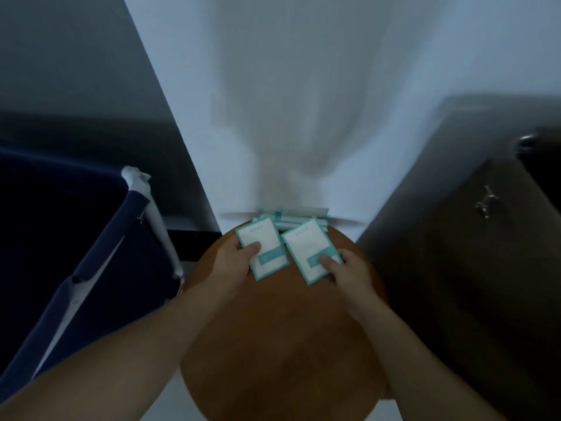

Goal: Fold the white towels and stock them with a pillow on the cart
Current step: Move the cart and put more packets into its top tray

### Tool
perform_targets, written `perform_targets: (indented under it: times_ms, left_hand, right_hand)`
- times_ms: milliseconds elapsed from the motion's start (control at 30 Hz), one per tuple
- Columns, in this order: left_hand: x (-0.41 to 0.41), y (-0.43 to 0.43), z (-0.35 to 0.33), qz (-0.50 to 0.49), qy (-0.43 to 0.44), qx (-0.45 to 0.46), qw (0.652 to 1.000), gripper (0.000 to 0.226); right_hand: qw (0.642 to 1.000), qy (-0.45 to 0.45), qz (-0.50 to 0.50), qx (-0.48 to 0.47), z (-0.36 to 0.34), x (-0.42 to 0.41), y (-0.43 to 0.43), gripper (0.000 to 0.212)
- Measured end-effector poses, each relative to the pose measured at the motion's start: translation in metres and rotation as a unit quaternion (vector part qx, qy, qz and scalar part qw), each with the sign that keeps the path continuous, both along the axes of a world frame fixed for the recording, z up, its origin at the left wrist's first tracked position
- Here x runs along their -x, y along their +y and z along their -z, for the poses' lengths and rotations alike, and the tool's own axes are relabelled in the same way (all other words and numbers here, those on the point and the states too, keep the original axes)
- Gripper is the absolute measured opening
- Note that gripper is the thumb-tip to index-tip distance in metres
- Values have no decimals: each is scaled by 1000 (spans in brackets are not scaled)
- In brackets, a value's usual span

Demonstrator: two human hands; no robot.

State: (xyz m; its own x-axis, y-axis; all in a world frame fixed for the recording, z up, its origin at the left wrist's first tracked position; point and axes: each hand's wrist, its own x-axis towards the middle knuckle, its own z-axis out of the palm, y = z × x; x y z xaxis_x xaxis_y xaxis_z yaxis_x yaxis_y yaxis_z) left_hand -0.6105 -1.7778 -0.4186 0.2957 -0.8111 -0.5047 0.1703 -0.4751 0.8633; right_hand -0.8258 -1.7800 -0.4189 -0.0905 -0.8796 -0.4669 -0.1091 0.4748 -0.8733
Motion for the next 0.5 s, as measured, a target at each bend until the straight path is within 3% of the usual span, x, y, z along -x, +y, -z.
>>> perform_targets:
  times_ms: [233,500]
  left_hand:
    - [14,22,-99,149,-24,117,982,9]
    - [98,58,-199,291,30,197,936,8]
  right_hand:
    - [991,-52,70,103,-109,-15,67,4]
    - [977,67,141,144,-196,37,129,24]
